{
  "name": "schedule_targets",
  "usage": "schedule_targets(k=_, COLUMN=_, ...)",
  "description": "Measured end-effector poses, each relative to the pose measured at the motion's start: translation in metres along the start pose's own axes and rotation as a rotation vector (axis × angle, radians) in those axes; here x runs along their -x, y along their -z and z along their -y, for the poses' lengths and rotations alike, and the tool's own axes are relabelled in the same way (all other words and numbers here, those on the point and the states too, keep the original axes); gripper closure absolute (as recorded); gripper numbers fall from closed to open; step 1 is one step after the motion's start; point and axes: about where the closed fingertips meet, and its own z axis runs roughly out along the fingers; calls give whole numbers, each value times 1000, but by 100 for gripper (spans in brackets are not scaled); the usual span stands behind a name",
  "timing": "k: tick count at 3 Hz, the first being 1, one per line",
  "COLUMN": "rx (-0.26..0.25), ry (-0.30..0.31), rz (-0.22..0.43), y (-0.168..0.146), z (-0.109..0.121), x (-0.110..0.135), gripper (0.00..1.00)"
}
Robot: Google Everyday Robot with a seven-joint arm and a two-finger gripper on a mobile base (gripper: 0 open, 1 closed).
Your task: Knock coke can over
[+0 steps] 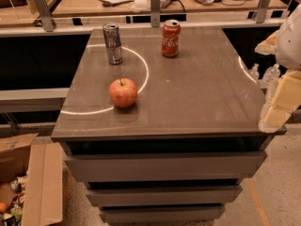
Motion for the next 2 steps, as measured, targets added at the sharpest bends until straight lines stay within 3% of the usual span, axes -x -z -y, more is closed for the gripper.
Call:
schedule_targets(k=1, rx=0, ry=0, rz=0, y=0, z=0, x=0, gripper=0)
schedule_targets(k=2, rx=-8, ry=-29, rz=50, y=-5, z=8, x=1, gripper=0)
